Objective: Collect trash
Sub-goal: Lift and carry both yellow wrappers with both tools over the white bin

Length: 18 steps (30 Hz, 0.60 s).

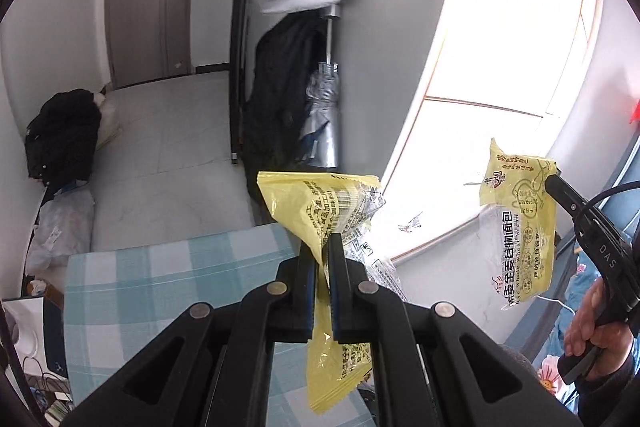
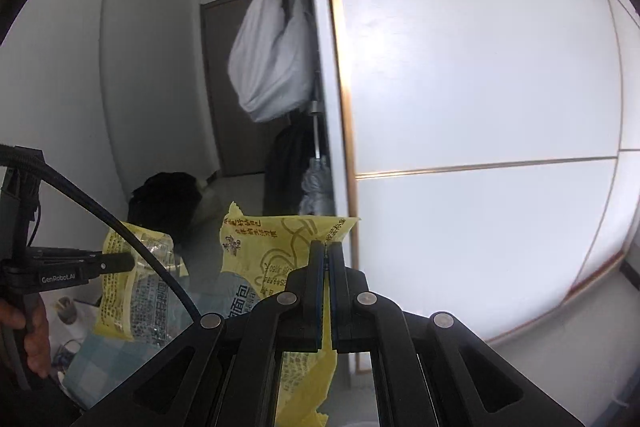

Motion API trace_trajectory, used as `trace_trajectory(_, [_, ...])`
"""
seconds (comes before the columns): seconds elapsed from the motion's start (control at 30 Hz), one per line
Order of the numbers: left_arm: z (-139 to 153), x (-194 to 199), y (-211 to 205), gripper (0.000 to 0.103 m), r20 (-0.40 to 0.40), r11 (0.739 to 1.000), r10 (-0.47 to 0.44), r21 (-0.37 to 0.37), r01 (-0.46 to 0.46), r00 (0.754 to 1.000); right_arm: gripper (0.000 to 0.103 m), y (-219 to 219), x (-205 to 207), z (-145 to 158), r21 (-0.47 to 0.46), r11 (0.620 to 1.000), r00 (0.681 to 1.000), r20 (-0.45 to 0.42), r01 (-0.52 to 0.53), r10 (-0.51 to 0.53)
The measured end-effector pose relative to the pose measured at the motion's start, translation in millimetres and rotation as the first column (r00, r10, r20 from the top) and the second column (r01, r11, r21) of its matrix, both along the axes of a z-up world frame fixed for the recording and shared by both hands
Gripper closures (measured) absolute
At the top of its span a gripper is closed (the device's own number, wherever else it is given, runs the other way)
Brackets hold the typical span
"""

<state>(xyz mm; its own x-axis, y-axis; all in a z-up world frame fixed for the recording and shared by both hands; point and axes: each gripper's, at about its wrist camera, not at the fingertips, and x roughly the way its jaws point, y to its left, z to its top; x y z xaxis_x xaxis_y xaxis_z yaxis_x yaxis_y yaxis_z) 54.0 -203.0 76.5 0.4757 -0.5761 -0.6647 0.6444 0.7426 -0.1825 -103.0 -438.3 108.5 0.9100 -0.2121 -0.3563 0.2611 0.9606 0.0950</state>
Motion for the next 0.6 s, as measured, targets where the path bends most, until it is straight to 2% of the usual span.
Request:
trace_trajectory(0.17, [-17.0, -10.9, -51.9, 0.101, -0.018, 0.996, -0.088, 0.015, 0.088, 0.996, 0.101, -49.0, -28.0, -26.0, 0.011, 0.992, 0.991, -0.037, 0.129, -0.128])
trace_trajectory(0.3, [-38.6, -19.8, -85.0, 0.101, -0.048, 0.991, -0.128, 0.026, 0.129, 0.991, 0.101, -79.9, -46.0, -61.6, 0.046, 0.976, 0.974, -0.098, 0.211, -0.205])
trace_trajectory(0.6, [-109.3, -17.9, -139.4, 0.101, -0.134, 0.967, -0.197, 0.136, 0.215, 0.971, 0.101, -111.1, -53.2, -136.7, 0.106, 0.951, 0.935, -0.245, 0.290, -0.258])
